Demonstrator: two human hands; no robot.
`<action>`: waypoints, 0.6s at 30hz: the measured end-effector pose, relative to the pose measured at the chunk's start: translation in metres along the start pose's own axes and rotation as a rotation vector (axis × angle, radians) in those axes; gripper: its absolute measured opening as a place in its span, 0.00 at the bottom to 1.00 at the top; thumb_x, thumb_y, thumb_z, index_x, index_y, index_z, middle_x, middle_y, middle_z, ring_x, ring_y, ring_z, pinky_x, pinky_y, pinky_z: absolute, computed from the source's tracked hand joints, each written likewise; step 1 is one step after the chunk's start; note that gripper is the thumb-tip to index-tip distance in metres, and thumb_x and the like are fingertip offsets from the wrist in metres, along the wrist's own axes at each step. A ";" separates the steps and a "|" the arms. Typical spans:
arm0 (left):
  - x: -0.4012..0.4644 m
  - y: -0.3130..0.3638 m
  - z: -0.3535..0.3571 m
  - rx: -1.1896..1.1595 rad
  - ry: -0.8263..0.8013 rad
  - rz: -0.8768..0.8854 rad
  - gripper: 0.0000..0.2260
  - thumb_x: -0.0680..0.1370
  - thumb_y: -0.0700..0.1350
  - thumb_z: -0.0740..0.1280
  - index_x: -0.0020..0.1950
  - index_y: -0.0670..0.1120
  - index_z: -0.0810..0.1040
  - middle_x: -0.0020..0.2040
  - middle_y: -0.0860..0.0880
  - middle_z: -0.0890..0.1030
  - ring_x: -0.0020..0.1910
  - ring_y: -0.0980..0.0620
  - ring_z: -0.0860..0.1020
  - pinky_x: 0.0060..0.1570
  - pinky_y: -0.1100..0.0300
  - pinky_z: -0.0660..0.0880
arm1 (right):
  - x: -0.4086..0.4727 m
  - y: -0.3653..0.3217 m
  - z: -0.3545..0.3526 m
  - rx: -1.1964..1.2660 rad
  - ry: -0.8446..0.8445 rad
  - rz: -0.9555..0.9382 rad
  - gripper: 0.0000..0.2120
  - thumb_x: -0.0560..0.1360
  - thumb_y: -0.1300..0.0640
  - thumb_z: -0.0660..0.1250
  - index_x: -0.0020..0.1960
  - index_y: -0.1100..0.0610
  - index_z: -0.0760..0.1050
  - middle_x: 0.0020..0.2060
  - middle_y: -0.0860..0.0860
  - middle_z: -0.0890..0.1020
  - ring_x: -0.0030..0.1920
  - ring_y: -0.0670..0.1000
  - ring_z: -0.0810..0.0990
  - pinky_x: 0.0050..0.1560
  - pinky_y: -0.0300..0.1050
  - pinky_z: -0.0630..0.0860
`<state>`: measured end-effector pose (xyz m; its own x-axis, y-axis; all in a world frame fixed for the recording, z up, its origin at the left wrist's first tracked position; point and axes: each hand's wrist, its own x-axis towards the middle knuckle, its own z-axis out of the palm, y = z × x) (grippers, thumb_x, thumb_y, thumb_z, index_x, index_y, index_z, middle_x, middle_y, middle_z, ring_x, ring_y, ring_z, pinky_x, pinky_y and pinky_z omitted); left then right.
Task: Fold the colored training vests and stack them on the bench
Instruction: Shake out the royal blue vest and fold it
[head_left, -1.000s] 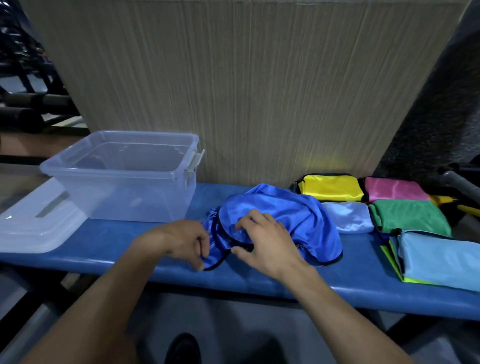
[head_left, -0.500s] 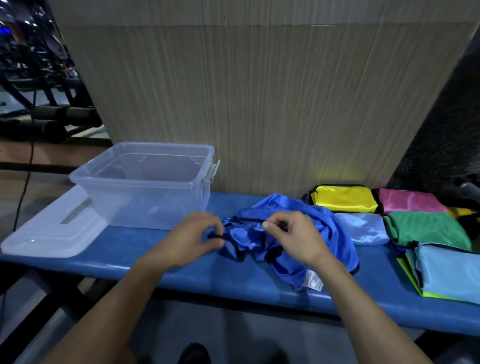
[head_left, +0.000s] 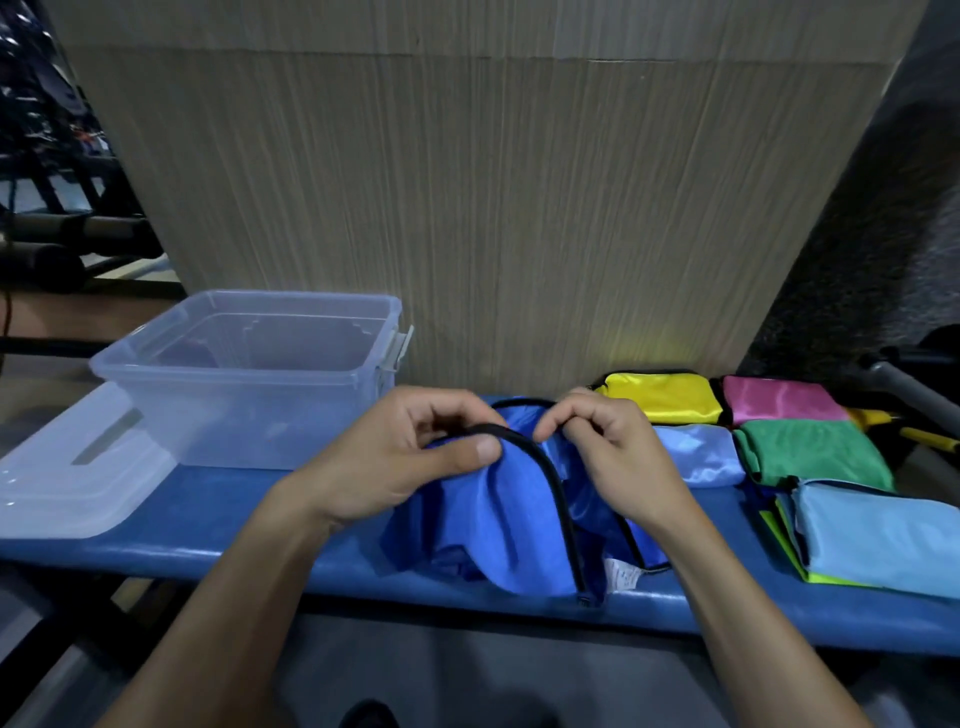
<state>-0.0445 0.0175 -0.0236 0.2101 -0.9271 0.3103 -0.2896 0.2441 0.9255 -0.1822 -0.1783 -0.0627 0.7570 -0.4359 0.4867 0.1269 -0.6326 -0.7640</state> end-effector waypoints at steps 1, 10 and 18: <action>0.003 -0.001 0.004 0.046 -0.022 -0.002 0.05 0.78 0.40 0.71 0.48 0.49 0.85 0.46 0.51 0.85 0.48 0.57 0.80 0.52 0.65 0.74 | -0.001 -0.001 0.000 0.011 -0.022 0.013 0.17 0.74 0.65 0.57 0.42 0.51 0.83 0.41 0.45 0.82 0.42 0.54 0.80 0.45 0.49 0.73; 0.017 -0.017 0.014 0.511 0.230 0.114 0.05 0.73 0.55 0.75 0.48 0.59 0.86 0.65 0.59 0.77 0.69 0.51 0.72 0.69 0.56 0.67 | -0.011 -0.016 -0.001 0.162 -0.111 -0.017 0.11 0.79 0.58 0.64 0.53 0.55 0.84 0.49 0.46 0.84 0.54 0.50 0.82 0.58 0.46 0.75; 0.017 -0.023 0.023 0.909 0.273 0.212 0.07 0.75 0.54 0.71 0.51 0.58 0.87 0.60 0.61 0.78 0.62 0.56 0.75 0.61 0.53 0.73 | -0.016 -0.018 -0.006 0.137 -0.152 -0.025 0.13 0.76 0.58 0.66 0.60 0.53 0.82 0.55 0.45 0.82 0.61 0.51 0.79 0.61 0.47 0.73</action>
<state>-0.0557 -0.0103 -0.0448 0.2470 -0.7633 0.5970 -0.9330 -0.0210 0.3592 -0.2003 -0.1641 -0.0544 0.8391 -0.3131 0.4449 0.2251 -0.5447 -0.8079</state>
